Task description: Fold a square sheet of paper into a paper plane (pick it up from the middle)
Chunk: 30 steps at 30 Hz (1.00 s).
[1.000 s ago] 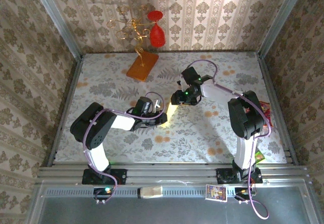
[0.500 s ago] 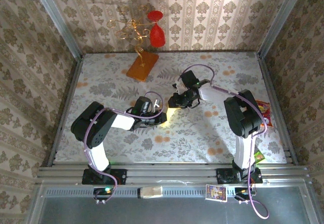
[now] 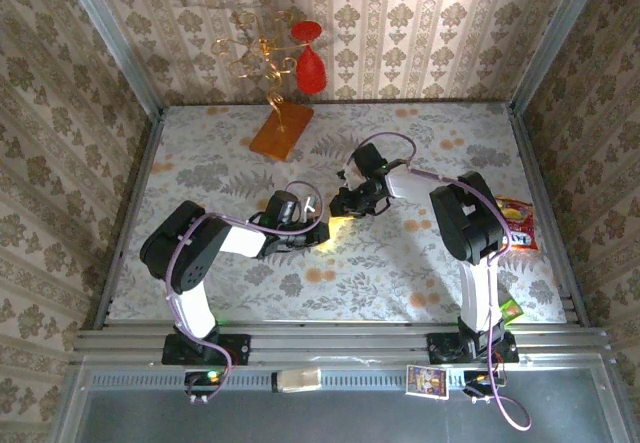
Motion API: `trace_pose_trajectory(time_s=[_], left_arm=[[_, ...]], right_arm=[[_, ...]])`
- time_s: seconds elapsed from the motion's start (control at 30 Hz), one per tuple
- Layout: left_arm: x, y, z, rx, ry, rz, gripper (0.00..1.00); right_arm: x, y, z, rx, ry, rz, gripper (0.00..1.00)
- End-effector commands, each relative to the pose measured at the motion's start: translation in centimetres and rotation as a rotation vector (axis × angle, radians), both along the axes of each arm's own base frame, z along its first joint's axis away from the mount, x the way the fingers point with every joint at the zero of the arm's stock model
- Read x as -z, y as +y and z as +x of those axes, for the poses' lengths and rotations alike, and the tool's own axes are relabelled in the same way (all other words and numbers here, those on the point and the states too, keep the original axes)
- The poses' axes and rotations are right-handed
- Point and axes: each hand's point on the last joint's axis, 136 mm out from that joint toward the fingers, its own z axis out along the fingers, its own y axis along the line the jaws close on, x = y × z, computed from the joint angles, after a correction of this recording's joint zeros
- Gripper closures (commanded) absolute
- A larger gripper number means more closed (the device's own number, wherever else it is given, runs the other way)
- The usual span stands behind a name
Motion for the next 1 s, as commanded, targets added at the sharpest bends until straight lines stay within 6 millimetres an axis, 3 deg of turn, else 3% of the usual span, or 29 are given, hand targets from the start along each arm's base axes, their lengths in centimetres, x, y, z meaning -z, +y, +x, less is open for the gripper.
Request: trace_pose_trajectory(time_s=[0.0, 0.67, 0.83, 0.97], left_arm=[[3.7, 1.4, -1.2, -0.029, 0.084, 0.091, 0.94], [3.3, 1.3, -1.1, -0.025, 0.083, 0.083, 0.93], [3.1, 1.3, -0.9, -0.021, 0.071, 0.094, 0.94], [3.6, 1.5, -1.2, -0.025, 0.085, 0.099, 0.94]], right_arm=[[0.2, 0.9, 0.2, -0.023, 0.005, 0.026, 0.72], [0.7, 1.2, 0.3, -0.033, 0.020, 0.010, 0.73], [-1.7, 0.6, 0.4, -0.016, -0.033, 0.008, 0.73], [-3.9, -1.7, 0.8, 0.065, -0.112, -0.026, 0.64]])
